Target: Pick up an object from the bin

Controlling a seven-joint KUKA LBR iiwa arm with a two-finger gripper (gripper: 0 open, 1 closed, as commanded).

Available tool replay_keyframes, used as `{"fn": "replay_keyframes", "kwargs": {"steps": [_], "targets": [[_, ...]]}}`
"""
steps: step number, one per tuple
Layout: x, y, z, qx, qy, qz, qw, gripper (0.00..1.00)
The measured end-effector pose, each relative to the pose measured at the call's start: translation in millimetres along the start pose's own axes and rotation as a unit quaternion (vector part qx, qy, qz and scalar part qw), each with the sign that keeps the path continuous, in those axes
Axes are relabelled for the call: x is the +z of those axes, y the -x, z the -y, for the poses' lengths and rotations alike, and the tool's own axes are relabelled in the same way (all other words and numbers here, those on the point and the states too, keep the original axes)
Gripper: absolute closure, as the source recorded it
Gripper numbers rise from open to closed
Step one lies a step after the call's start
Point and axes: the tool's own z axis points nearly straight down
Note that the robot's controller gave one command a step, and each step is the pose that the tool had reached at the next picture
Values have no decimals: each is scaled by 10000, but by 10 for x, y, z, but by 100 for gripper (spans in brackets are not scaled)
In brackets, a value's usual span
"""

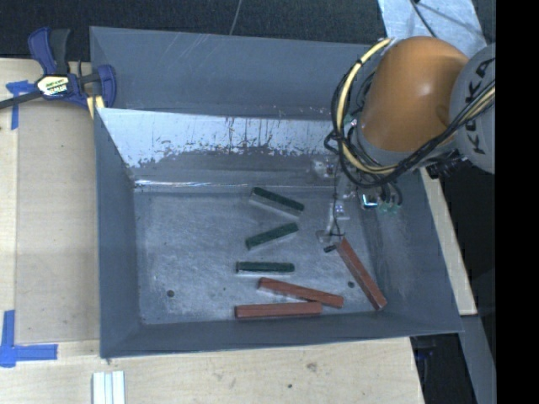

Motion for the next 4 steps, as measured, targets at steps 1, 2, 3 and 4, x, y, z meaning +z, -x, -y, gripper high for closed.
{"fn": "replay_keyframes", "kwargs": {"steps": [1,2,3,4], "targets": [[-37,20,0,-7,1,41,10000,0],[487,144,-45,-495,-4,58,9988,0],[1073,157,-46,-1056,-6,61,9944,0],[1314,144,38,-1431,-2,79,9897,100]]}}
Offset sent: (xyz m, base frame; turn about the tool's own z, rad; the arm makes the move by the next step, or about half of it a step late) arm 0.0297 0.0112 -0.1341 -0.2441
